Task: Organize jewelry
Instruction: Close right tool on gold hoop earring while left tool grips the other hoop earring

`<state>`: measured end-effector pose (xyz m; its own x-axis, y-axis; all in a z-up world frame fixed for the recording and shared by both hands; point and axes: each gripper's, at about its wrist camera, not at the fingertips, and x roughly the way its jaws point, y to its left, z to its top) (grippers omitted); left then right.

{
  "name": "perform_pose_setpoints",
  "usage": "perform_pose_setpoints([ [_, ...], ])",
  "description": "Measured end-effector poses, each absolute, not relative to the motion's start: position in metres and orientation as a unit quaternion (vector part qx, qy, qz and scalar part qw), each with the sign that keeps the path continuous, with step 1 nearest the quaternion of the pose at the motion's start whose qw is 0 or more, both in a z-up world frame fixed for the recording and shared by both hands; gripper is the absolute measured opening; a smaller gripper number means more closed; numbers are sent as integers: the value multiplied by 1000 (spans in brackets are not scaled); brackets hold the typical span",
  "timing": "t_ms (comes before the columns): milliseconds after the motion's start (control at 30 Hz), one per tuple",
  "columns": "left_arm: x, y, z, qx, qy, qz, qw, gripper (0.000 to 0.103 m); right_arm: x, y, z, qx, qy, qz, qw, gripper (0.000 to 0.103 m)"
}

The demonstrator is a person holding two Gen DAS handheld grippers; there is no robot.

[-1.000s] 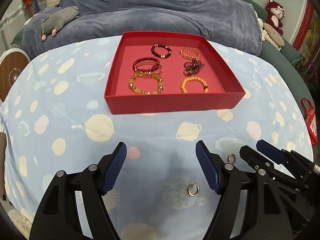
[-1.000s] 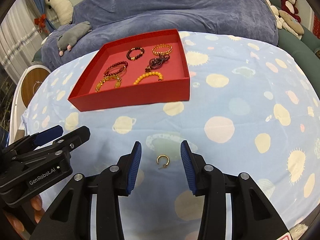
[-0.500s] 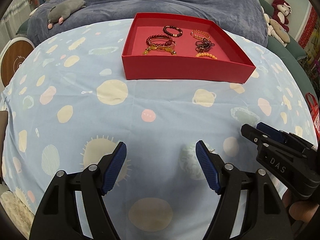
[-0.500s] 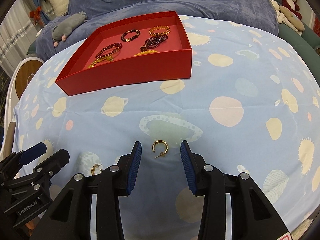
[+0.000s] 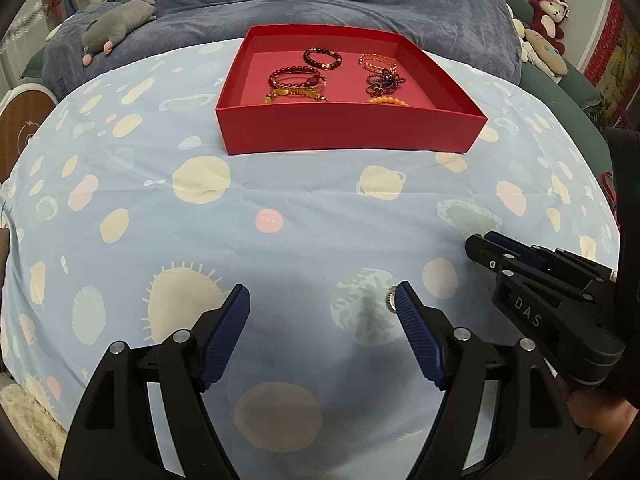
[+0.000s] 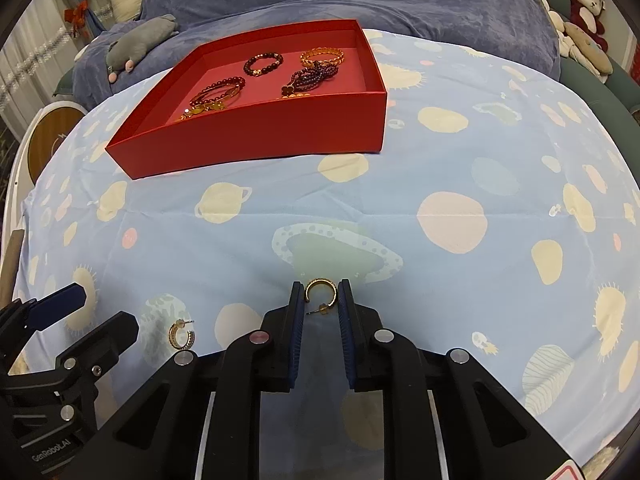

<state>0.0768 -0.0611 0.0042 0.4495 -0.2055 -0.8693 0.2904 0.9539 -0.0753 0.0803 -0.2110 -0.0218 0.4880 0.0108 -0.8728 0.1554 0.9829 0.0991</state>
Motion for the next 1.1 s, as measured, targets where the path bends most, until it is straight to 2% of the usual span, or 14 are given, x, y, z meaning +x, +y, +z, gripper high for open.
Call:
perform_pose_setpoints([
  [300, 67, -87, -7, 61, 509, -166, 843, 71, 47, -221, -18, 119, 505, -52, 853, 16],
  [433, 67, -93, -14, 71, 513, -168, 839, 61, 39, -223, -20, 127, 506, -56, 851, 16],
  [700, 67, -96, -18, 82, 507, -158, 843, 57, 37, -225, -21, 133, 504, -56, 852, 16],
  [867, 69, -99, -18, 90, 501, -154, 847, 46, 36, -223, -22, 132, 504, -54, 852, 16],
  [1100, 70, -104, -17, 95, 494, -158, 850, 22, 36, -220, -21, 131, 503, -49, 853, 16],
])
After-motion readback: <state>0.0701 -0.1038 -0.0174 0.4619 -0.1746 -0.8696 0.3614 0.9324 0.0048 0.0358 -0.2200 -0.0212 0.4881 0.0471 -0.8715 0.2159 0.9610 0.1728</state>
